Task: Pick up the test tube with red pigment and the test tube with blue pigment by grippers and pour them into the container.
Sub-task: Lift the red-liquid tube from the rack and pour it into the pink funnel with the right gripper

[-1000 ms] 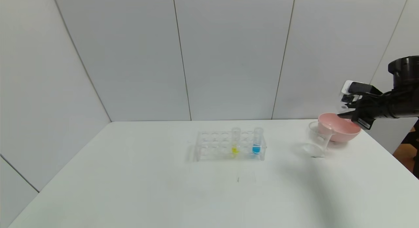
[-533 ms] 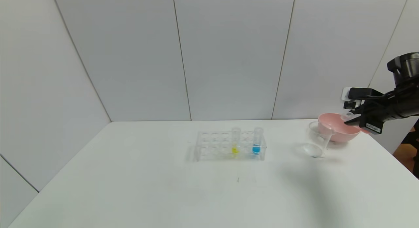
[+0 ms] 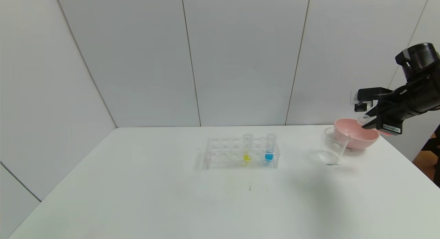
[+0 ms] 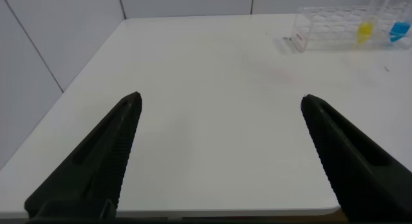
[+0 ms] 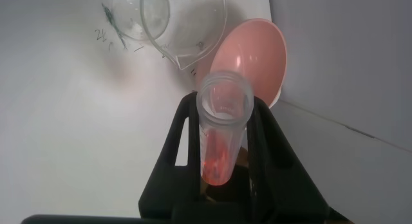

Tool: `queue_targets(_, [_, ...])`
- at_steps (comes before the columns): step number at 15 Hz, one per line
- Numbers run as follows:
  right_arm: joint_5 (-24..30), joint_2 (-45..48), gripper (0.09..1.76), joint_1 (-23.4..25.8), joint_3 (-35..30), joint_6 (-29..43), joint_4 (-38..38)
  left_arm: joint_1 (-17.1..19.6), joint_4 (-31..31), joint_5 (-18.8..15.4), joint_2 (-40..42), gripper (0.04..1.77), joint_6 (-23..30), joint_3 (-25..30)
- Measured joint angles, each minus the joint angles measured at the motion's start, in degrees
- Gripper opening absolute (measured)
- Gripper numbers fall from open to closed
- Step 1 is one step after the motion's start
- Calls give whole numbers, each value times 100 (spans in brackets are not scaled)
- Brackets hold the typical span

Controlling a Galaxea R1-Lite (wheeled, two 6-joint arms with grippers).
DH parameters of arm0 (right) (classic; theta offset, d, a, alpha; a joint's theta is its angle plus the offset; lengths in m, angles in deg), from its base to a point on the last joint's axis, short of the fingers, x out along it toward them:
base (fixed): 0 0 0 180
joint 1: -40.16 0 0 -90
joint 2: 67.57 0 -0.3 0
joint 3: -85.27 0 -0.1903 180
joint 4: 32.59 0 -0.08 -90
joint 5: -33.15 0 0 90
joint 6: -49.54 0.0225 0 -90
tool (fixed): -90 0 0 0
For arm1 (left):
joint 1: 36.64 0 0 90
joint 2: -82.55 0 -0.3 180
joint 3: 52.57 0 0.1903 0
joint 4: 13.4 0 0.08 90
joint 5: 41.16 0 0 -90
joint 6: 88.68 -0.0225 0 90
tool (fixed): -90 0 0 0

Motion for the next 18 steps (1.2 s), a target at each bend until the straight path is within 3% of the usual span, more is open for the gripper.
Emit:
queue_targets(9, [-550,-474,49,-174,1056,-184,874,0,0,0,0,176,0,0])
queue_targets(15, [-820,-742,49,-335,1200,-269,800,0,0,0,0,176,-2,0])
queue_targets(18, [-1217,-880,49,-374,1207,-321,646,0,-2,0,0,176,0,0])
